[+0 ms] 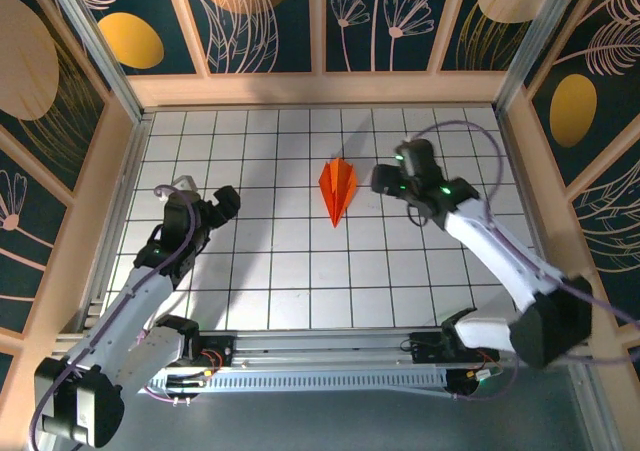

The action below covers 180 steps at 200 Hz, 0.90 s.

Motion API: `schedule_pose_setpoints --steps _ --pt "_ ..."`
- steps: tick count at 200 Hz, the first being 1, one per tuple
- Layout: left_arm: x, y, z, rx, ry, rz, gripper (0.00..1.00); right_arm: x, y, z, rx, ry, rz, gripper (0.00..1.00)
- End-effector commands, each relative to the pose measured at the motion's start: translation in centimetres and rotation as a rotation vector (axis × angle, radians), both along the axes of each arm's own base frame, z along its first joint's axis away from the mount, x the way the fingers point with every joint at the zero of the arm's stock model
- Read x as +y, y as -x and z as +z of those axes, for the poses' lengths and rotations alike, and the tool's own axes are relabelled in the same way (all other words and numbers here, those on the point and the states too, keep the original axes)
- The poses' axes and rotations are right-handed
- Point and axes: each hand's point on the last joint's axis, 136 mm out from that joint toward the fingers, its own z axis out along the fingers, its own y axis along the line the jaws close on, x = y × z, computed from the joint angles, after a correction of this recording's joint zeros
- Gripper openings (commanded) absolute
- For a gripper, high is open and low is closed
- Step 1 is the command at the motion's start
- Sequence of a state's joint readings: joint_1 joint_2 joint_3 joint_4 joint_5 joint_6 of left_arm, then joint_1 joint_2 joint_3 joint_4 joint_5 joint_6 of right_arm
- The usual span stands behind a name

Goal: Fold a paper plane with a square sheet of paper (fold left side to right side)

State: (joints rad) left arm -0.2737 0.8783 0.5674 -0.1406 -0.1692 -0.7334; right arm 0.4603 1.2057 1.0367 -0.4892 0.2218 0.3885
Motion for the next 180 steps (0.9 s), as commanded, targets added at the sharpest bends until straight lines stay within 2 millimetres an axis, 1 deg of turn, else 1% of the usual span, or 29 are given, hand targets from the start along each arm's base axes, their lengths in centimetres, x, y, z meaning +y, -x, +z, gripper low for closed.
schedule_pose_setpoints --steps 1,9,23,34,43,56,66,69,70,84,85,94,99,101,109,138,146,159,167,180 --pt "3.8 -0.3 3.3 -0.108 -0.165 0.147 0.98 -4.5 -0.5 1.8 -0.173 0.001 -0.084 0.94" --pt "4.3 -0.2 3.9 -0.146 -0.199 0.16 0.99 -6.6 -0.2 2.0 -0.218 0.003 -0.137 0.99" --pt "5.2 0.0 5.1 -0.219 -0.238 0.197 0.99 -9.7 0.3 2.2 -0.299 0.011 -0.213 0.99" --pt "5.7 0.2 5.8 -0.268 -0.275 0.209 0.99 -12.0 0.8 1.7 -0.347 0.028 -0.275 0.99" --pt "6.1 0.4 6.3 -0.304 -0.307 0.227 0.99 -13.5 1.1 1.5 -0.391 0.042 -0.309 0.99" --pt "6.9 0.7 6.6 -0.332 -0.373 0.254 0.99 -15.4 1.5 0.4 -0.441 0.058 -0.357 0.99" --pt "7.6 1.0 6.5 -0.339 -0.433 0.28 0.99 -16.4 1.7 -0.2 -0.483 0.065 -0.378 0.99" --pt "7.8 1.0 6.4 -0.339 -0.453 0.283 0.99 -16.6 1.6 -0.2 -0.504 0.069 -0.378 0.99" --pt "7.9 1.0 6.4 -0.342 -0.458 0.288 0.99 -16.7 1.7 -0.5 -0.502 0.071 -0.379 0.99" --pt "8.2 1.1 5.8 -0.353 -0.55 0.285 0.99 -17.3 1.7 -1.2 -0.575 0.09 -0.373 0.99" --pt "8.2 1.1 5.8 -0.356 -0.556 0.285 0.99 -17.3 1.7 -1.0 -0.587 0.09 -0.374 0.99" --pt "8.6 1.3 5.4 -0.362 -0.594 0.299 0.99 -17.3 1.7 -1.7 -0.62 0.091 -0.365 0.99" --pt "8.7 1.3 5.1 -0.367 -0.611 0.301 0.99 -17.4 1.7 -1.7 -0.652 0.087 -0.364 0.99" --pt "8.7 1.3 4.9 -0.368 -0.618 0.298 0.99 -17.4 1.6 -2.0 -0.65 0.088 -0.363 0.99" --pt "8.6 1.3 4.5 -0.381 -0.643 0.29 0.99 -17.3 1.5 -2.3 -0.684 0.088 -0.357 0.99" --pt "8.4 1.0 3.5 -0.411 -0.643 0.28 0.99 -16.5 0.5 -4.3 -0.719 0.114 -0.299 0.99" --pt "8.3 0.8 3.2 -0.41 -0.643 0.274 0.99 -16.4 0.3 -4.3 -0.74 0.116 -0.288 0.99" --pt "7.9 0.3 2.7 -0.414 -0.644 0.253 0.99 -16.0 -0.2 -5.0 -0.745 0.104 -0.262 0.99" --pt "7.7 0.0 2.4 -0.417 -0.643 0.24 0.99 -15.3 -0.7 -5.3 -0.754 0.1 -0.224 0.99" --pt "7.5 -0.6 1.9 -0.426 -0.641 0.224 0.99 -14.6 -1.4 -6.7 -0.723 0.112 -0.186 0.99"
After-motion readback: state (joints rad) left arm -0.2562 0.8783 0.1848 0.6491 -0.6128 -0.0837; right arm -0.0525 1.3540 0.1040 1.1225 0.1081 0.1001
